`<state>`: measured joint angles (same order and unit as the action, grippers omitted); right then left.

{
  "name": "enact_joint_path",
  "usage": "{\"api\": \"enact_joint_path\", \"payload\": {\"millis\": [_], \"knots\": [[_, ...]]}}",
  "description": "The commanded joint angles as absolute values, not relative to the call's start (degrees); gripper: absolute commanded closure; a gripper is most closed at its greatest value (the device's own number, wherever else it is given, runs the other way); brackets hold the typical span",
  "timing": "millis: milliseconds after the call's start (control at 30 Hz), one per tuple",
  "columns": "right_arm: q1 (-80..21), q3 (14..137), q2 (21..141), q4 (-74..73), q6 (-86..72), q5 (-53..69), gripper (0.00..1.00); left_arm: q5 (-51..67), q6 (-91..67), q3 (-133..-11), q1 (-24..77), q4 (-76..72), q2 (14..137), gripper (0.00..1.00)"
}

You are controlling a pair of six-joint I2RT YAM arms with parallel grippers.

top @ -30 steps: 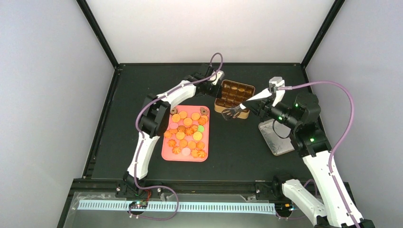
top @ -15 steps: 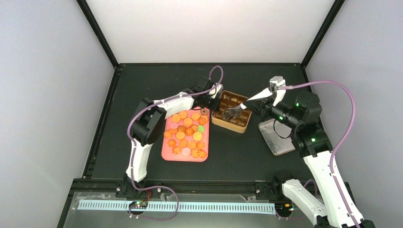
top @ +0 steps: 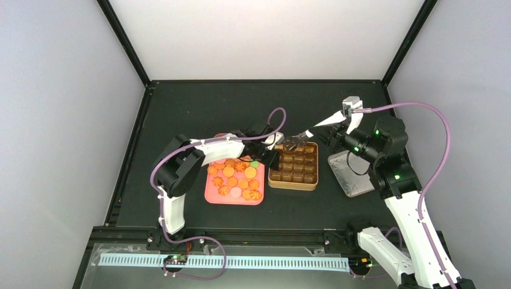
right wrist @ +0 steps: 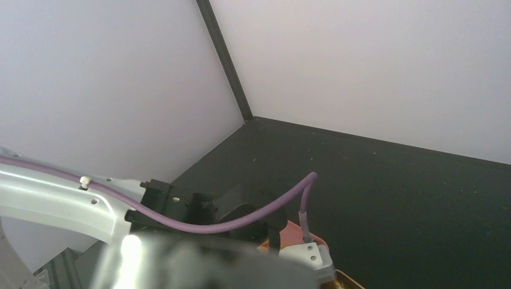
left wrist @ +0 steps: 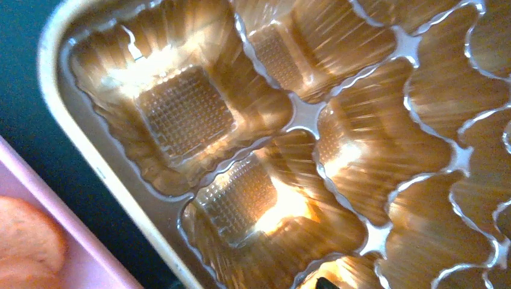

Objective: Pack the cookies
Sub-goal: Move the packing box to the center of the board.

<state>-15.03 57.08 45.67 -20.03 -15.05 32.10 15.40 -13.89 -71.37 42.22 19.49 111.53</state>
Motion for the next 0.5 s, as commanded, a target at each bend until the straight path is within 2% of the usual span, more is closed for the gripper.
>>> {"api": "enact_joint_path", "payload": {"millis": [0,67,133,300,467], "knots": [[-14.7,58.3,44.8,-19.8,-14.9,31.8,0.66,16.6,-13.4,-72.1,40.8,22.3,106.6,0.45],[-14.6,58.3,44.6,-19.8,-15.0,31.8,0.66,17.4,-13.3,-73.1,39.5,22.2,105.4,0.39],[-14.6,58.4,44.4,-19.8,-15.0,31.9,0.66,17.8,-12.6,-75.7,38.4,22.8,105.5,0.38],[-14.5,58.5,43.9,-19.9,-15.3,31.9,0.66,20.3,-8.7,-84.7,36.1,20.9,111.7,0.38],[-14.4,58.6,43.3,-20.6,-15.4,32.1,0.66,25.6,-3.3,-101.6,36.2,27.3,124.3,0.42]]}}
